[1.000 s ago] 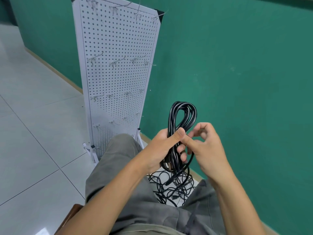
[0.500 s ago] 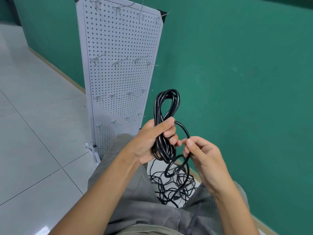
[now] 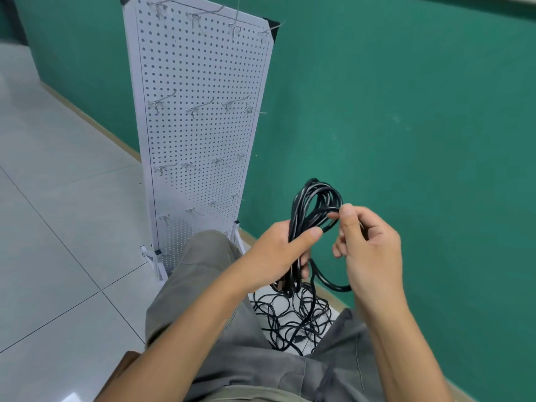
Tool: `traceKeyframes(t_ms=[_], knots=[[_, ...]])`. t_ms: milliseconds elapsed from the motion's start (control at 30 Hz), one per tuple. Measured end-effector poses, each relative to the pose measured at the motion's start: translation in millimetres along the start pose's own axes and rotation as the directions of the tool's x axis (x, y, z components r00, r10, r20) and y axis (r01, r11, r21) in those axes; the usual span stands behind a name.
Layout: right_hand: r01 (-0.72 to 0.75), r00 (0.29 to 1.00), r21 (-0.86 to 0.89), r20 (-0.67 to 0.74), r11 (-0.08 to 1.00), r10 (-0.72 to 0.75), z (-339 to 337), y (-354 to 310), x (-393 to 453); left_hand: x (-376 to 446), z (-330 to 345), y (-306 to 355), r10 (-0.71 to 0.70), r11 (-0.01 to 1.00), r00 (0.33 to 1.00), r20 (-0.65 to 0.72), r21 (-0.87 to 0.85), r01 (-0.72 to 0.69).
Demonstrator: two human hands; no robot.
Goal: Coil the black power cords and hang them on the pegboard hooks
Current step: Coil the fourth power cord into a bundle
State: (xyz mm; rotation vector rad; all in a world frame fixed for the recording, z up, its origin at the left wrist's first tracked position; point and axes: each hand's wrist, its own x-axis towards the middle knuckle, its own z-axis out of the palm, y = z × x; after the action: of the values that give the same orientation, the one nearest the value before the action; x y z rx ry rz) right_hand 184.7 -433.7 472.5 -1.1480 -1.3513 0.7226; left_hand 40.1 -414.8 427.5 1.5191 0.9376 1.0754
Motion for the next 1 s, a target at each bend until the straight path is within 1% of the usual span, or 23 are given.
traceKeyframes(t_ms=[100,167,267,367,433,500,533,633,700,800,900,1000], knots=[[0.036,0.994,-0.094,-0.098,0.995,-0.045,-2,3,8,0,5,2,0.018,0.998,1.0,0.02,0.056,-0.019],[0.046,0.991,-0.159,-0.119,0.986,-0.066,-2,4,11,0,2,3,0.022,0.995,0.999,0.044,0.096,-0.026],[0.088,0.99,-0.217,-0.089,0.972,-0.109,-1,2,13,-1,-5,4,0.012,0.992,0.995,0.1,0.127,-0.024],[0.174,0.979,-0.256,-0.055,0.951,-0.194,2,-5,15,-2,-10,7,0.007,0.992,0.99,0.141,0.127,-0.025],[0.226,0.97,-0.27,-0.028,0.936,-0.242,4,-10,20,0,-11,9,0.052,0.977,0.989,0.141,0.196,-0.08],[0.255,0.966,-0.236,0.013,0.938,-0.259,7,-13,24,1,-12,8,0.104,0.958,0.985,0.14,0.253,-0.137],[0.246,0.969,-0.187,0.033,0.951,-0.244,9,-14,26,1,-13,8,0.105,0.959,0.986,0.128,0.25,-0.134],[0.169,0.983,0.001,0.077,0.986,-0.168,16,-18,28,-4,-10,14,0.083,0.982,0.989,0.126,0.161,-0.102],[0.152,0.985,0.061,0.07,0.987,-0.156,19,-21,29,-5,-5,14,0.088,0.989,0.986,0.14,0.104,-0.103],[0.129,0.991,0.03,0.039,0.991,-0.131,20,-23,32,-8,7,14,0.055,0.998,0.98,0.189,-0.037,-0.049],[0.135,0.991,-0.013,-0.002,0.991,-0.135,20,-21,33,-9,16,15,0.056,0.997,0.977,0.206,-0.057,-0.046],[0.143,0.989,0.005,-0.031,0.99,-0.142,21,-19,30,-9,17,14,0.083,0.994,0.974,0.212,-0.089,-0.065]])
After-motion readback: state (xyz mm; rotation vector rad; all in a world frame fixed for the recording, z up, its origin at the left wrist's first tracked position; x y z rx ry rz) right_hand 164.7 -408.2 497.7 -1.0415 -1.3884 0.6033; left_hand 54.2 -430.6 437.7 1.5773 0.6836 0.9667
